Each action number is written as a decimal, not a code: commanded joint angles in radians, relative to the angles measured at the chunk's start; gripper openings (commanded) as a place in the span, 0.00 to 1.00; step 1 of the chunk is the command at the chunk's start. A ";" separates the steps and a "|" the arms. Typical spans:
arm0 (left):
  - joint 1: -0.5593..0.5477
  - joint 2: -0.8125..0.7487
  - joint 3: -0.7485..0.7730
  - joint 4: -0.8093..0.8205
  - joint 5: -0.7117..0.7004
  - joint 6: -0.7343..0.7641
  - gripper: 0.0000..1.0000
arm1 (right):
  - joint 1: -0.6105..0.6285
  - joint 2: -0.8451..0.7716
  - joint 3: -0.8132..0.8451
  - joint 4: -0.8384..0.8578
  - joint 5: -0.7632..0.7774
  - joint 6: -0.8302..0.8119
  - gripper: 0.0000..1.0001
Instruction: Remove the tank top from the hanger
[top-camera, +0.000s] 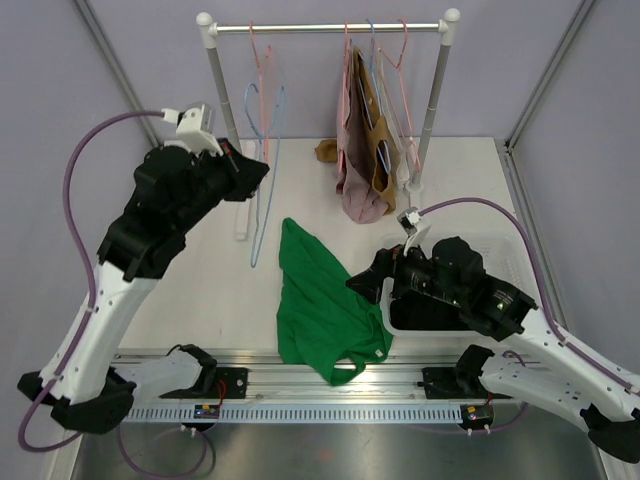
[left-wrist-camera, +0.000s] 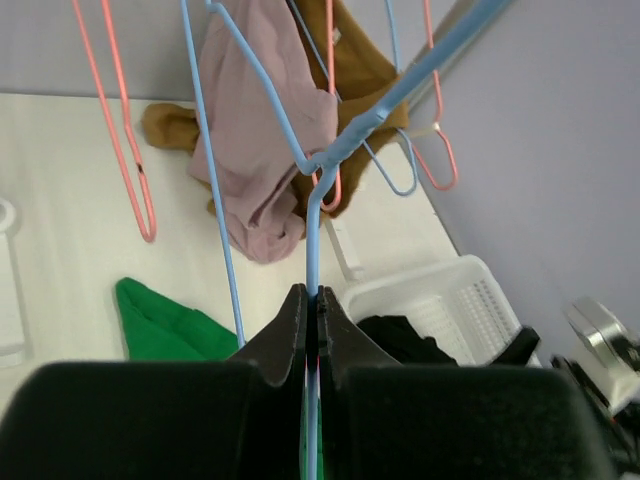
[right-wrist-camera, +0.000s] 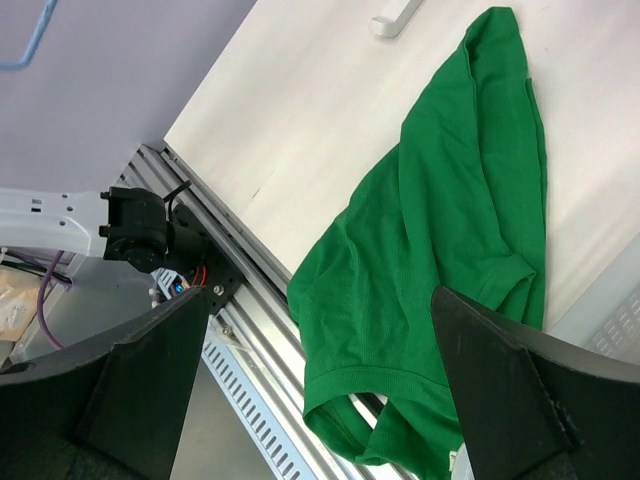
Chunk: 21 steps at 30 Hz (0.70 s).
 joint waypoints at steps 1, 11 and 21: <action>-0.002 0.150 0.256 -0.099 -0.080 0.062 0.00 | -0.002 -0.027 0.031 -0.007 0.028 0.018 1.00; 0.081 0.658 0.851 -0.301 -0.013 0.050 0.00 | -0.002 -0.090 0.015 -0.012 -0.013 0.048 0.99; 0.264 0.847 0.990 -0.134 0.181 -0.043 0.00 | -0.002 -0.095 -0.009 0.017 -0.068 0.066 0.99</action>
